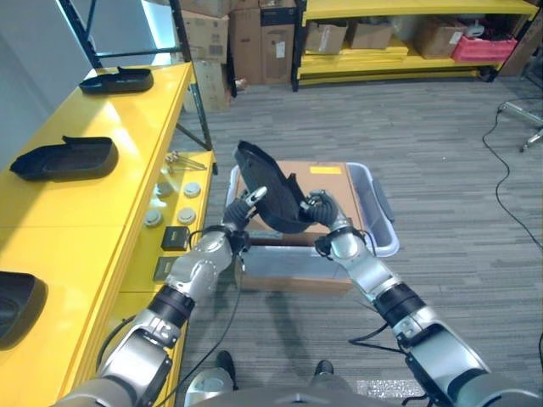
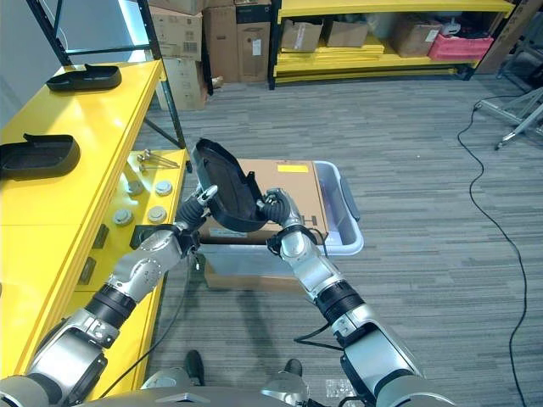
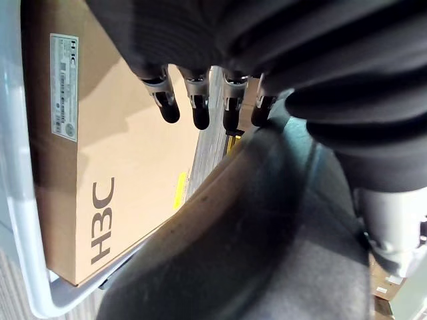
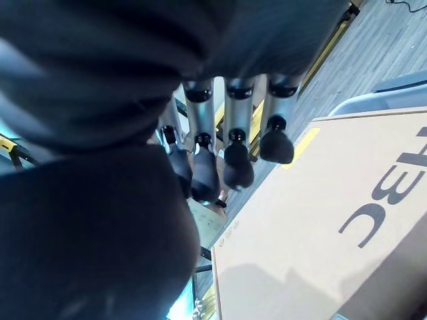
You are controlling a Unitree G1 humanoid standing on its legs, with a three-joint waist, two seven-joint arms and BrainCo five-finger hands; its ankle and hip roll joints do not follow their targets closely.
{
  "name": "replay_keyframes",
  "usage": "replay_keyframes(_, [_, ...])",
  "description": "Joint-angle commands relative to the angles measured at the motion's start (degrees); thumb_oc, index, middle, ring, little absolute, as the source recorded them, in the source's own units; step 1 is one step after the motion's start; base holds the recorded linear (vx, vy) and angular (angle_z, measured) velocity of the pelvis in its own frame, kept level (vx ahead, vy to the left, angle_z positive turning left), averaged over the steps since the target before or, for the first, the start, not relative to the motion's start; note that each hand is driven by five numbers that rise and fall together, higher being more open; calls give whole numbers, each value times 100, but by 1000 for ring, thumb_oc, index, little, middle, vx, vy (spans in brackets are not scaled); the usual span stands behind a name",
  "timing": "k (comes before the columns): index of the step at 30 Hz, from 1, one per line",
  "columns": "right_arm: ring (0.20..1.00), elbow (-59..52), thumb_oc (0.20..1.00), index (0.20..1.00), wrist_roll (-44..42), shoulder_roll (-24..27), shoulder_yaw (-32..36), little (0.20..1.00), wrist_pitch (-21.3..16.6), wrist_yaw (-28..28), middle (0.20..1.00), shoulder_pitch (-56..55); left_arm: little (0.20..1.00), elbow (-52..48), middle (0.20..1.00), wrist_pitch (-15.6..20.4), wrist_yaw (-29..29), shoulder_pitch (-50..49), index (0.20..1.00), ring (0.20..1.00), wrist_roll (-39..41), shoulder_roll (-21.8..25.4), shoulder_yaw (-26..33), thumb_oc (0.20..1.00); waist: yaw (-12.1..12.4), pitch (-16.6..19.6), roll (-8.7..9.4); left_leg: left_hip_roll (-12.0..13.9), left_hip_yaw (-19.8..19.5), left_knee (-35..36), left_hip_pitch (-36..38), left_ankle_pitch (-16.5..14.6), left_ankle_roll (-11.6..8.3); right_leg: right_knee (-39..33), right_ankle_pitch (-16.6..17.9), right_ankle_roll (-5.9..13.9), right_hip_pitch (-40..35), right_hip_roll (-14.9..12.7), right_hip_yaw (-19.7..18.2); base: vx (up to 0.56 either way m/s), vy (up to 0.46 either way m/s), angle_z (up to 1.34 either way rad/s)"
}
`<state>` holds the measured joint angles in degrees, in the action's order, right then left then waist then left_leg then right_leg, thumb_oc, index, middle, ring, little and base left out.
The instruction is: Move parts from the plastic box to the shelf.
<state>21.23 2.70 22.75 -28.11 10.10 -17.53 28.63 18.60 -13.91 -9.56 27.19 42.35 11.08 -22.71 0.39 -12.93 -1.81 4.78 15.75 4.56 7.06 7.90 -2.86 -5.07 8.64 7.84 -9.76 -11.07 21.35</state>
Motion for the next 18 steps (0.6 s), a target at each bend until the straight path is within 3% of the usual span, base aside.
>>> replay_keyframes(1, [200,-371,200,200,262,-98,-292,200,-507,83,200,680,1000,-200,1000,84,171,595,1000,1000,-423,-275,-447,1000,189,-30,-79,-204,-217,-164,286,-752,81,37,-571,114,-136,192,146,0,0,0])
replay_keyframes(6, [200,-360,200,200,285,-94,-329,200,-519,138,200,707,1000,-158,1000,14,62,672,1000,1000,-1157,-167,-519,1000,207,-14,-66,-202,-221,-160,290,-752,74,32,-575,120,-143,198,140,0,0,0])
replay_keyframes(11, [200,-374,200,200,387,-33,-335,200,-537,200,200,738,1000,-2,1000,-316,-71,708,1000,1000,-1556,41,-426,1000,229,-6,-68,-190,-215,-172,292,-750,63,37,-588,121,-151,200,141,0,0,0])
replay_keyframes(18, [200,-436,200,200,1045,211,-426,200,-494,206,200,923,1000,485,1000,-385,-85,650,1000,1000,-1221,164,-318,1000,268,-16,-62,-193,-242,-180,278,-752,55,36,-592,123,-152,204,147,0,0,0])
